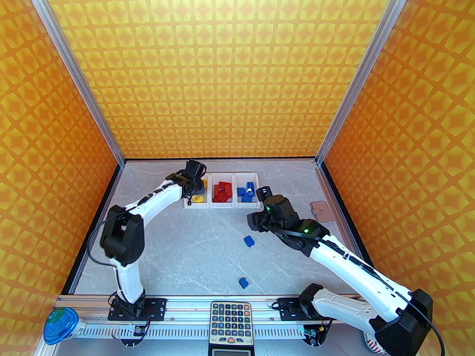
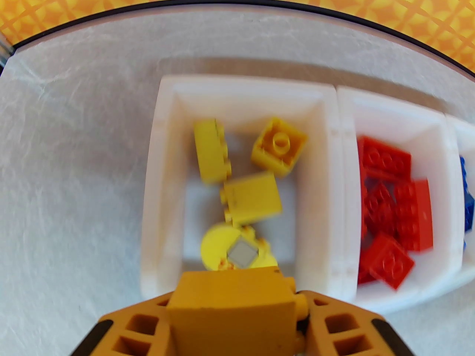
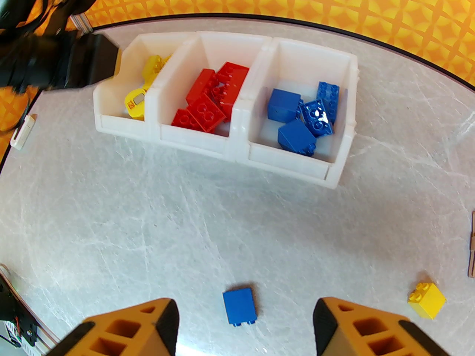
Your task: Sort the legos into containers by color
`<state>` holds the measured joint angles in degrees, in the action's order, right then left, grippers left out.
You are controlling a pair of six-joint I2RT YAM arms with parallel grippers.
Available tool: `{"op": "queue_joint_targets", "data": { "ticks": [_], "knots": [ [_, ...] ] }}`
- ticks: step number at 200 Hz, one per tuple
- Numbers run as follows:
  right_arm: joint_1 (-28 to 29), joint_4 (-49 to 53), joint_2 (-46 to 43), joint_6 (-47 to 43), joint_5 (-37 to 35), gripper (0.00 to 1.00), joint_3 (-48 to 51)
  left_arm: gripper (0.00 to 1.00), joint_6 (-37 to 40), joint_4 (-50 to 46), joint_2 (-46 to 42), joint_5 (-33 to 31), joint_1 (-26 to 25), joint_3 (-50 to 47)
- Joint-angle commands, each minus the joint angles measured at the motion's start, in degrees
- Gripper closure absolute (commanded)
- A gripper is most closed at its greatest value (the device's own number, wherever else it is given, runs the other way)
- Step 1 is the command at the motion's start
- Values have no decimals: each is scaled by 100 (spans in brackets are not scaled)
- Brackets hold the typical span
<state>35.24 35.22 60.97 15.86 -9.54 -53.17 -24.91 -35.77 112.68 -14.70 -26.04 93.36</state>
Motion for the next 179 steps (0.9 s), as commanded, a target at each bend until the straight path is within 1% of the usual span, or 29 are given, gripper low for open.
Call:
{"op": "queue_joint_targets", "data": {
  "ticks": [1, 49, 56, 64, 80, 89, 96, 142, 179],
  "knots": [
    [-4, 121, -95, 84, -179, 35, 85, 60, 261, -237, 306, -51, 98, 401],
    [-8, 222, -167, 128, -268, 35, 111, 61, 285, -272, 702, 16, 152, 742],
    [-9, 235, -189, 137, -289, 35, 121, 60, 279, -290, 716, 13, 165, 766],
    [-6, 253, -206, 137, -302, 35, 122, 55, 276, -293, 720, 18, 169, 792],
    [-4, 303, -229, 133, -336, 34, 114, 33, 261, -274, 707, 18, 195, 794],
    [-4, 326, -240, 137, -364, 34, 114, 26, 278, -273, 694, 11, 205, 797],
    [-7, 352, -241, 137, -381, 34, 105, 23, 281, -288, 681, 18, 210, 806],
    [-15, 488, -308, 189, -494, 32, 116, 21, 285, -273, 417, 18, 207, 720],
    [-112, 684, -318, 340, -557, 31, 188, 20, 286, -153, -156, 76, 196, 202]
  ]
}}
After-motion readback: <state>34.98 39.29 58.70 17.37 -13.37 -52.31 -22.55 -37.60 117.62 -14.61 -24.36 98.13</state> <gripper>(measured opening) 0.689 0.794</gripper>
